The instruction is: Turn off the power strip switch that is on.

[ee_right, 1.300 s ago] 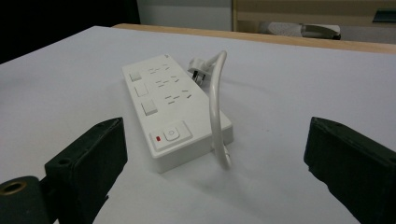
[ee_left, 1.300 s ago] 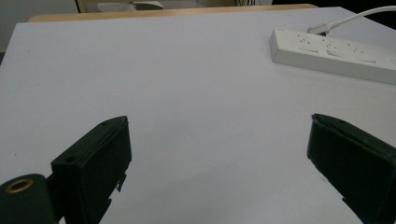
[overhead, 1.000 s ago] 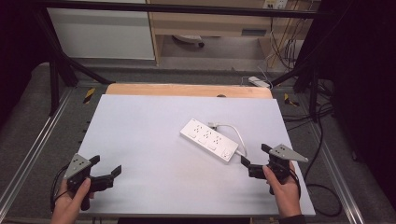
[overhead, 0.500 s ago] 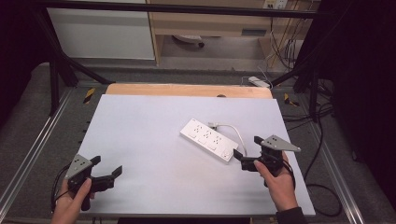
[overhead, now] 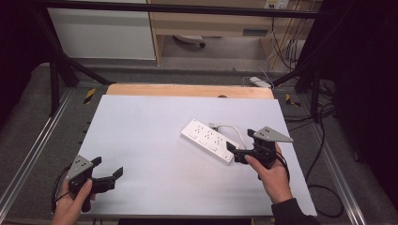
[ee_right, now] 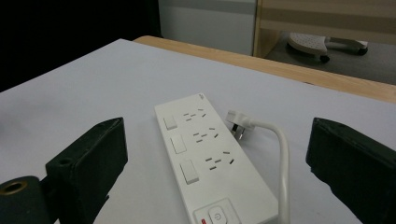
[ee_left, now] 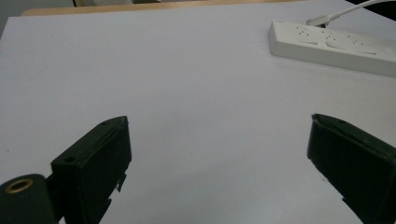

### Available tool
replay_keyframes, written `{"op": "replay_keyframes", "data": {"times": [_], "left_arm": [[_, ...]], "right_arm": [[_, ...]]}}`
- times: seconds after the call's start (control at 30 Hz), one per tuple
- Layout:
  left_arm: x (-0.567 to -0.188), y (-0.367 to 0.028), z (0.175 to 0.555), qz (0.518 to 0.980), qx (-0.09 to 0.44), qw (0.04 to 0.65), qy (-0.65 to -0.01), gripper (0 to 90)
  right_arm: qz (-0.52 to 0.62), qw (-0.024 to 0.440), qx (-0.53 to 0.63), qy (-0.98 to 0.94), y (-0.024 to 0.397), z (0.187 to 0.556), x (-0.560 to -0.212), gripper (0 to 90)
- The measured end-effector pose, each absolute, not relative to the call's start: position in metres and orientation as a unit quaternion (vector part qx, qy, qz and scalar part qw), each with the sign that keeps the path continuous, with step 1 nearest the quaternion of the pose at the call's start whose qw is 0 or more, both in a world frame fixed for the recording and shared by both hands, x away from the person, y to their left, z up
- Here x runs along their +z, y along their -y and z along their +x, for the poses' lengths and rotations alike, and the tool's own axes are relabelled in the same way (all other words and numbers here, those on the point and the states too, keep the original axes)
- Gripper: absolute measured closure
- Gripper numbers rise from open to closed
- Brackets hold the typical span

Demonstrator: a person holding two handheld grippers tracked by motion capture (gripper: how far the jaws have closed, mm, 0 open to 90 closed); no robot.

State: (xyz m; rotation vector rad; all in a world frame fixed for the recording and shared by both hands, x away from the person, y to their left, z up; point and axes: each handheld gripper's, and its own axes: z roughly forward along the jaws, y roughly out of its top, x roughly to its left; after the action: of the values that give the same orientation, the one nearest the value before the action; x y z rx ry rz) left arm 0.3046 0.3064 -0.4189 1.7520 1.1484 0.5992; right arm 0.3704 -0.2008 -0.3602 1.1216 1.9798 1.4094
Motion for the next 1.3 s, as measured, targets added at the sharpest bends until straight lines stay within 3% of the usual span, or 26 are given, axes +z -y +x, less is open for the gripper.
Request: {"op": "replay_keyframes", "data": {"times": [0.6, 1.3], "left_arm": [[-0.419, -0.307, 0.304, 0.714, 0.244, 0.466, -0.462, 6.2], [-0.418, -0.311, 0.304, 0.706, 0.239, 0.47, -0.472, 6.1]], "right_arm": [[0.414, 0.234, 0.508, -0.718, 0.189, 0.393, -0.355, 19.0], [0.364, 0.23, 0.503, -0.749, 0.162, 0.405, -0.356, 71.9]]}}
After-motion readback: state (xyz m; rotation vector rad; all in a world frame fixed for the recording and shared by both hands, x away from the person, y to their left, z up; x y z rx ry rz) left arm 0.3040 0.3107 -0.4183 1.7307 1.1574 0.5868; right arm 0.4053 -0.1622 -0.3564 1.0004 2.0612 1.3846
